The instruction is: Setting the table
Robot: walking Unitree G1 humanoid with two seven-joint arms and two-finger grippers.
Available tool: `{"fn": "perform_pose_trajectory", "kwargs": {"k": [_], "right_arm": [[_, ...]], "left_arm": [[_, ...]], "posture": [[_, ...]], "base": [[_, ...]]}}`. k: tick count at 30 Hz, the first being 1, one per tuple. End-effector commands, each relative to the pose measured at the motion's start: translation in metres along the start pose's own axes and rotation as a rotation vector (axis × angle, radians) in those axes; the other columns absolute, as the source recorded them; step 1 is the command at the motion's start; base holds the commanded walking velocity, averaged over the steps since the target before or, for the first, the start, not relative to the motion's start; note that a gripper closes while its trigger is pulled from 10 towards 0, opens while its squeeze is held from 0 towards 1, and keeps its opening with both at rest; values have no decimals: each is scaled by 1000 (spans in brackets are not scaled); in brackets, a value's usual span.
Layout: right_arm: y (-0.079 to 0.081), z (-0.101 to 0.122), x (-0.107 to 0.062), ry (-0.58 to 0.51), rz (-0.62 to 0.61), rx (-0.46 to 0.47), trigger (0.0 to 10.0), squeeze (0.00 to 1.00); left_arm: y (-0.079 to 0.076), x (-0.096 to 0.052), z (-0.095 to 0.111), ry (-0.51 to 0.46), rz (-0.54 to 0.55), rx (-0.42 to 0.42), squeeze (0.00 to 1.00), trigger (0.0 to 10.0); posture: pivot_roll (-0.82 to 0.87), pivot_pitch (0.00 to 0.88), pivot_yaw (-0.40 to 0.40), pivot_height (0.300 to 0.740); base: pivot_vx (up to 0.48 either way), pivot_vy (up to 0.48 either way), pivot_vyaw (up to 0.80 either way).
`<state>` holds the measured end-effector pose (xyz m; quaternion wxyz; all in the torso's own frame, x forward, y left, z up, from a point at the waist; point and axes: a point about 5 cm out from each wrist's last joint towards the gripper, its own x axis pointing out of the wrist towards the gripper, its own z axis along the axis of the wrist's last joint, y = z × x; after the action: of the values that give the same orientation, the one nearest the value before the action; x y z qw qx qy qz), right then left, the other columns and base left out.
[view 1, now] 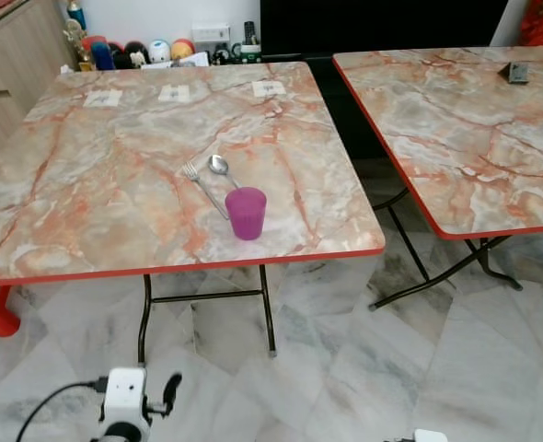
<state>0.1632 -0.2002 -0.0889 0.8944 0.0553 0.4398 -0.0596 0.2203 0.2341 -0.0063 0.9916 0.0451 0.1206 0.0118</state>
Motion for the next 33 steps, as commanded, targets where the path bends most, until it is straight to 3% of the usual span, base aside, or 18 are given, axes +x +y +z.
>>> {"fn": "perform_pose_trajectory", "kwargs": {"k": [1, 4, 9, 14, 15, 19, 20, 21, 22, 27, 32, 33], "right_arm": [[-1, -7, -2, 22, 0, -1, 10000, 0], [-1, -6, -2, 21, -2, -2, 10000, 0], [-3, -6, -2, 24, -5, -14, 10000, 0], [-4, -5, -1, 25, -1, -23, 10000, 0], [-4, -4, -1, 23, 0, -28, 10000, 0], [-4, -3, -1, 22, -3, -32, 10000, 0], [-4, -3, -1, 21, -3, -32, 10000, 0], [-4, -4, -1, 21, -4, -32, 10000, 0], [-4, -4, -1, 20, -6, -31, 10000, 0], [-4, -5, -1, 21, -13, -27, 10000, 0], [-4, -6, -2, 24, -18, -25, 10000, 0], [-4, -6, -2, 25, -18, -26, 10000, 0]], "left_arm": [[-3, -10, 4, -41, -19, 0, 0, 10000], [-5, -19, 13, -92, -28, 12, 0, 10000], [-12, -27, 50, -219, -42, 38, 0, 10000], [-18, -19, 83, -312, -33, 24, 0, 10000], [-24, -15, 103, -363, -45, 8, 0, 10000], [-40, -4, 125, -412, -125, 11, 0, 10000], [-44, -2, 125, -409, -151, 26, 224, 10000], [-47, 1, 124, -404, -179, 51, 655, 10000], [-48, 2, 123, -399, -188, 57, 1000, 10000], [-60, 7, 128, -404, -254, 92, 1000, 10000], [-59, 8, 130, -388, -222, 49, 1000, 10000], [-56, 9, 131, -387, -200, 25, 0, 10000]], "posture": [[62, 99, -10, 740], [70, 98, -14, 740], [87, 95, -25, 740], [85, 92, -32, 740], [83, 91, -35, 740], [79, 93, -33, 740], [76, 93, -32, 740], [67, 93, -29, 740], [64, 94, -29, 740], [55, 96, -23, 740], [51, 94, -21, 740], [51, 93, -21, 740]], "base": [[0, 0, 0], [0, 0, 0], [0, 0, 0], [0, 0, 0], [0, 0, 0], [0, 0, 0], [0, 0, 0], [0, 0, 0], [0, 0, 0], [0, 0, 0], [0, 0, 0], [0, 0, 0]]}}
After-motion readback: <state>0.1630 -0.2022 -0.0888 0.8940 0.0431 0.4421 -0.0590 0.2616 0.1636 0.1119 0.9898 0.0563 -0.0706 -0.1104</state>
